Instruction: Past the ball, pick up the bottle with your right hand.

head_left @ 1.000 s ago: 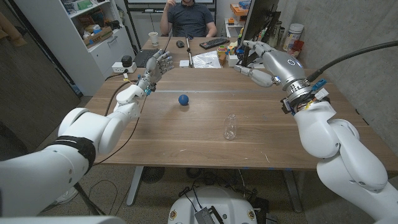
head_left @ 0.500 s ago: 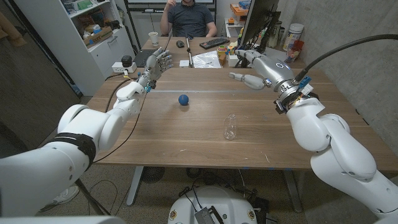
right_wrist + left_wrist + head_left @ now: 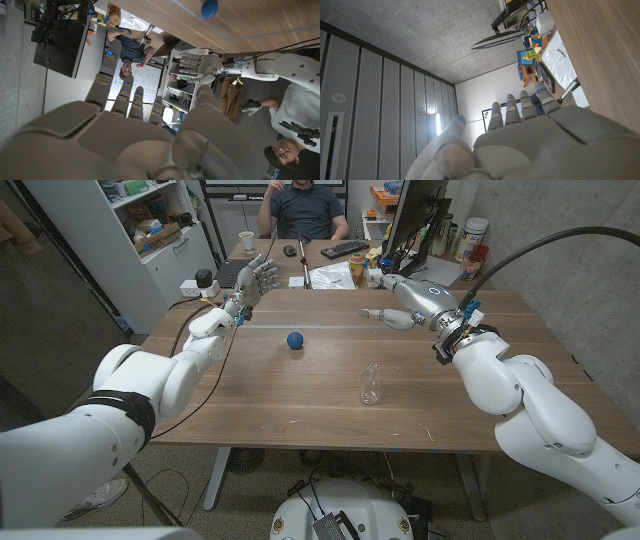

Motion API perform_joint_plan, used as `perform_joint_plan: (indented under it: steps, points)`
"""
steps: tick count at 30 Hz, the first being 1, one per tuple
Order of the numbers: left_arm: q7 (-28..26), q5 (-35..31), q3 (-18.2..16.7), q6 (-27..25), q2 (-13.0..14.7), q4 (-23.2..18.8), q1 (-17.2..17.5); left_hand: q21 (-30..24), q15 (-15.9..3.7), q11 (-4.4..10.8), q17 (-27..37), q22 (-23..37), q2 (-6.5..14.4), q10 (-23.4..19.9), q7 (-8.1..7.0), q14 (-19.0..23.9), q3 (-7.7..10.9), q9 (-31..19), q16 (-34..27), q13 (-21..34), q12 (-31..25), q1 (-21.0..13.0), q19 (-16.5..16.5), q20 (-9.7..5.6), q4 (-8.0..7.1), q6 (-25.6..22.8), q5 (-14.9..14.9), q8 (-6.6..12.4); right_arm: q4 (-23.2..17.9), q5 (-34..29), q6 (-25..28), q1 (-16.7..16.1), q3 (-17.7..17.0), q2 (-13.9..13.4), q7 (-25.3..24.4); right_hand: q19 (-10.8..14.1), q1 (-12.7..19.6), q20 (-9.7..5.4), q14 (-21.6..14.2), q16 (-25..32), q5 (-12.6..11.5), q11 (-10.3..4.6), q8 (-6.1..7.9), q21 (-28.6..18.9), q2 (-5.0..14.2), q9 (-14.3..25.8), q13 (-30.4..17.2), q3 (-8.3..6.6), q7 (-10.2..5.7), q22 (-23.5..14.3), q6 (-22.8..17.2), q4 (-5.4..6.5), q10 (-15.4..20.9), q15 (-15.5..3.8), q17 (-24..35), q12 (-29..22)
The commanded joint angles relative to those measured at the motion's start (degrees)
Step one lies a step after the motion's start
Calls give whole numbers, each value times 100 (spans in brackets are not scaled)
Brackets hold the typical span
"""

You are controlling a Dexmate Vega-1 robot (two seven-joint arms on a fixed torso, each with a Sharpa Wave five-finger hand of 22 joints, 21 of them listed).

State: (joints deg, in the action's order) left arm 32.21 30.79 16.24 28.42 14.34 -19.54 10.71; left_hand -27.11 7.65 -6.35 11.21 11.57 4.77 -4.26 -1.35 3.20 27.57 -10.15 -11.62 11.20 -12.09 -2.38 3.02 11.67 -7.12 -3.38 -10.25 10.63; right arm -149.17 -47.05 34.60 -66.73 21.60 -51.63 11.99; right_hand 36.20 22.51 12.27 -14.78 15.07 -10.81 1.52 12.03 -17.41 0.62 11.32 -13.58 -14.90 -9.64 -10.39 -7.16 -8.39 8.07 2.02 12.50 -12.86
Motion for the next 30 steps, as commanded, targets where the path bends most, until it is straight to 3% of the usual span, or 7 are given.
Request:
perform_joint_plan:
  steps: [1,9,17,21,23,25,30]
  points:
    - [-5,-119,6,13,12,-3,-39,8,-5,-10,-7,27,-39,-28,4,-22,-4,-9,13,8,-15,18,4,53,2,-50,-24,18,-119,141,541,314,558,-249,255,84,97,-14,-78,57,8,-29,11,-34,-16,25,4,-17,-66,-1,-33,-37,44,-35,17,24]
    - [83,-118,-3,138,29,-5,-69,14,-7,-4,-7,27,-40,-30,4,-27,-4,-9,15,7,-15,18,8,53,2,-49,-24,16,-86,166,818,746,1110,-299,575,182,118,-18,-119,73,14,-17,34,-45,4,27,7,-21,-86,4,-107,-26,85,-35,20,11]
    - [116,-102,-19,161,19,-4,-73,30,-15,-6,-8,27,-41,-24,-3,-40,-5,-8,19,6,-11,19,36,54,3,-61,-24,19,-86,172,1015,1065,1414,-496,774,218,164,-4,-118,71,15,-28,19,-37,43,29,9,-44,-145,10,-85,-29,97,-42,20,10]
    - [139,-101,-15,201,17,-6,-73,34,-14,-9,-8,27,-42,-21,-4,-42,-5,-8,20,6,-10,19,44,54,3,-59,-24,17,-25,19,1140,1337,1686,-503,1116,270,217,-16,-131,72,15,-34,19,-40,75,30,11,-71,-149,12,-91,-40,102,-66,16,11]
    - [148,-110,-4,236,21,-7,-72,37,-14,-11,-8,28,-43,-22,-4,-48,-6,-8,22,6,-10,20,47,54,3,-59,-23,17,-27,-91,1174,1608,1880,-599,1641,331,267,-27,-171,84,17,-35,20,-49,93,31,13,-92,-164,13,-102,-54,115,-71,12,9]
    - [202,-89,-12,263,20,-8,-71,38,-12,-6,-8,28,-44,-23,-2,-47,-6,-8,21,6,-11,20,49,54,3,-59,-23,17,18,10,1240,1501,1836,-501,1380,360,289,-31,-177,84,19,-40,20,-54,98,32,14,-100,-164,14,-108,-61,116,-66,9,10]
    - [396,16,-74,480,2,-15,-32,41,-17,-19,-8,28,-45,-29,2,-50,-7,-8,22,6,-12,21,51,54,3,-63,-23,17,85,-344,1262,1678,2184,-491,1581,450,341,-35,-181,80,28,-40,28,-67,101,34,16,-113,-164,15,-138,-73,123,-65,4,11]
